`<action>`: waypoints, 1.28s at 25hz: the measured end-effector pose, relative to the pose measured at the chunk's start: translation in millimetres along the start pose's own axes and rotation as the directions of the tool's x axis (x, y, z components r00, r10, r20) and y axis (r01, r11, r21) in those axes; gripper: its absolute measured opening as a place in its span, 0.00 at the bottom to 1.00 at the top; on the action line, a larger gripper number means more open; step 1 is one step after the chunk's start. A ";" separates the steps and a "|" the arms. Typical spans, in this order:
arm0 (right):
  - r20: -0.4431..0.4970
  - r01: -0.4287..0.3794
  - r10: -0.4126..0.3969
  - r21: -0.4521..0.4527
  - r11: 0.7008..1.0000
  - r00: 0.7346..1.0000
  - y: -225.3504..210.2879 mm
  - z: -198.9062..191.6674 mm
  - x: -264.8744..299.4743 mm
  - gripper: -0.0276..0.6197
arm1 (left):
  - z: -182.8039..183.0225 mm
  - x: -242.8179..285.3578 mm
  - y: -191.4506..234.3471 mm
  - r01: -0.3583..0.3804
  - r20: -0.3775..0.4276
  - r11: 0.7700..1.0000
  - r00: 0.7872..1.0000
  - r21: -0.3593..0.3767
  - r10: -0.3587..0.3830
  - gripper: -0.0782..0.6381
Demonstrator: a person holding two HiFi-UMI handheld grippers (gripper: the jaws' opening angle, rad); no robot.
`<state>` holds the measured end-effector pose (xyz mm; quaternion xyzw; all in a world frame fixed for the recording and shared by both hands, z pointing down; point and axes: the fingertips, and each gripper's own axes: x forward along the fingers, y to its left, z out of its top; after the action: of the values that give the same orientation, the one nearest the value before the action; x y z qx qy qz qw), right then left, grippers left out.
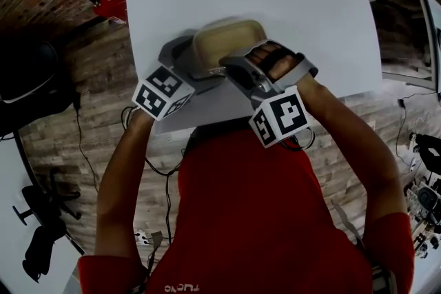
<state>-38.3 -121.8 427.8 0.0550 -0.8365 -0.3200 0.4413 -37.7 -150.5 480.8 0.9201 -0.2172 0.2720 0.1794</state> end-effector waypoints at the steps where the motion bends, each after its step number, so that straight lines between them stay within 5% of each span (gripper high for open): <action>1: 0.015 -0.030 0.029 0.055 0.998 0.999 -1.1 0.7 -0.3 0.12 | -4.5 2.6 1.1 -0.029 -0.026 0.999 0.999 0.034 0.030 0.81; 5: 0.082 -0.161 0.145 0.236 0.958 0.986 -10.2 1.2 -3.9 0.12 | -6.7 8.1 1.5 -0.074 -0.061 0.995 0.995 0.069 0.078 0.81; 10: 0.211 -0.297 0.226 0.422 0.857 0.951 -40.5 6.1 -12.6 0.12 | -11.2 13.1 0.7 -0.086 -0.098 0.991 0.991 0.102 0.096 0.81; 17: 0.124 -0.261 0.232 0.349 0.900 0.965 -88.7 -15.4 -16.4 0.12 | -14.8 11.9 -2.8 -0.065 -0.111 0.993 0.991 0.095 0.075 0.81; 21: 0.135 -0.297 0.265 0.364 0.883 0.955 -107.1 -28.6 -9.3 0.12 | -14.4 9.6 -4.8 -0.051 -0.109 0.995 0.992 0.089 0.061 0.81; 27: 0.289 -0.430 0.327 0.458 0.778 0.900 -145.4 -32.2 -8.7 0.12 | 8.4 -12.1 -10.0 -0.044 0.041 0.999 0.998 0.010 0.043 0.81; 32: 0.365 -0.566 0.433 0.498 0.657 0.824 -161.9 -41.4 0.7 0.12 | 50.6 -42.0 -8.2 -0.041 0.268 0.994 0.961 -0.099 0.066 0.81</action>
<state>-37.6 -269.9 350.5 -0.0799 -0.9175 0.0845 0.3802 -44.1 -153.6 414.9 0.9332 -0.2769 0.1379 0.1830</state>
